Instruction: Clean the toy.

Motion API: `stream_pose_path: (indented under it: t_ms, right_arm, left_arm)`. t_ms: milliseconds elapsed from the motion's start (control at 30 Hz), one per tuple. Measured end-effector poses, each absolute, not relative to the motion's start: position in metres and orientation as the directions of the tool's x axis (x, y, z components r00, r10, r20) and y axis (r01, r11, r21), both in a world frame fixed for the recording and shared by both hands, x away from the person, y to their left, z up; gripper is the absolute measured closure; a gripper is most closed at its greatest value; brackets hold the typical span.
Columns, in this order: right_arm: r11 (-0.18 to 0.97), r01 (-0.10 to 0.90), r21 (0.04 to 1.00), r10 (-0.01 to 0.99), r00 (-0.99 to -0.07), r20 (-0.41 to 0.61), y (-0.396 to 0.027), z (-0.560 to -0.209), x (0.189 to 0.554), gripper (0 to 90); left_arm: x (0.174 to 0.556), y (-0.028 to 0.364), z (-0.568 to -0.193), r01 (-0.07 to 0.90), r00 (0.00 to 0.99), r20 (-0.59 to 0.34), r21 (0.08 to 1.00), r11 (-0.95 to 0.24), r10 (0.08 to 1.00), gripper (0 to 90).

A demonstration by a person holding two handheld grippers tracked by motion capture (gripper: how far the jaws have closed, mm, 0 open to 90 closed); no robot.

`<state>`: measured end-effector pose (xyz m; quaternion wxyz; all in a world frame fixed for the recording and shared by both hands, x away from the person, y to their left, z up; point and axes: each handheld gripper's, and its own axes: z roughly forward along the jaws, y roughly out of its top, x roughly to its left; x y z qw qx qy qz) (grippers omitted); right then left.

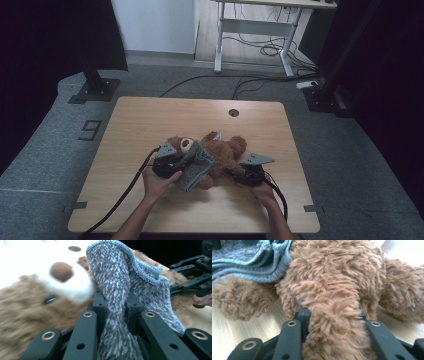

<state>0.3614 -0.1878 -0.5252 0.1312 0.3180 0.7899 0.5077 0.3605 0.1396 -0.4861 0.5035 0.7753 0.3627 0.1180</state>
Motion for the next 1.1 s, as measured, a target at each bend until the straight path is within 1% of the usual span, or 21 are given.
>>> stream_pose_path:
  t_ms: [233, 433, 633, 733, 800, 900, 1100]
  right_arm:
    - [0.285, 0.369, 0.885, 0.633, -0.766, 0.115, -0.188, -0.525, 0.361, 64.1]
    - [0.286, 0.369, 0.885, 0.630, -0.768, 0.116, -0.188, -0.525, 0.362, 64.1]
    - [0.286, 0.369, 0.885, 0.630, -0.768, 0.117, -0.188, -0.525, 0.361, 64.1]
    - [0.284, 0.369, 0.885, 0.630, -0.768, 0.119, -0.188, -0.525, 0.362, 64.1]
    - [0.283, 0.370, 0.885, 0.629, -0.768, 0.119, -0.188, -0.525, 0.362, 64.1]
    - [0.280, 0.373, 0.885, 0.631, -0.766, 0.123, -0.188, -0.525, 0.362, 64.1]
    - [0.278, 0.374, 0.885, 0.631, -0.766, 0.125, -0.189, -0.526, 0.362, 64.0]
  left_arm:
    - [0.355, 0.153, -0.483, 0.427, 0.696, -0.155, 0.875, -0.230, 0.701, 75.2]
    - [0.353, 0.180, -0.480, 0.430, 0.654, -0.146, 0.879, -0.206, 0.742, 75.2]
    - [0.357, 0.207, -0.482, 0.460, 0.581, -0.127, 0.866, -0.195, 0.804, 75.1]
    - [0.360, 0.218, -0.487, 0.494, 0.549, -0.159, 0.854, -0.165, 0.820, 75.1]
    - [0.359, 0.219, -0.489, 0.496, 0.557, -0.184, 0.855, -0.147, 0.810, 75.1]
    - [0.356, 0.213, -0.484, 0.492, 0.594, -0.235, 0.863, -0.117, 0.770, 75.2]
    - [0.351, 0.171, -0.468, 0.447, 0.689, -0.234, 0.882, -0.149, 0.686, 75.2]
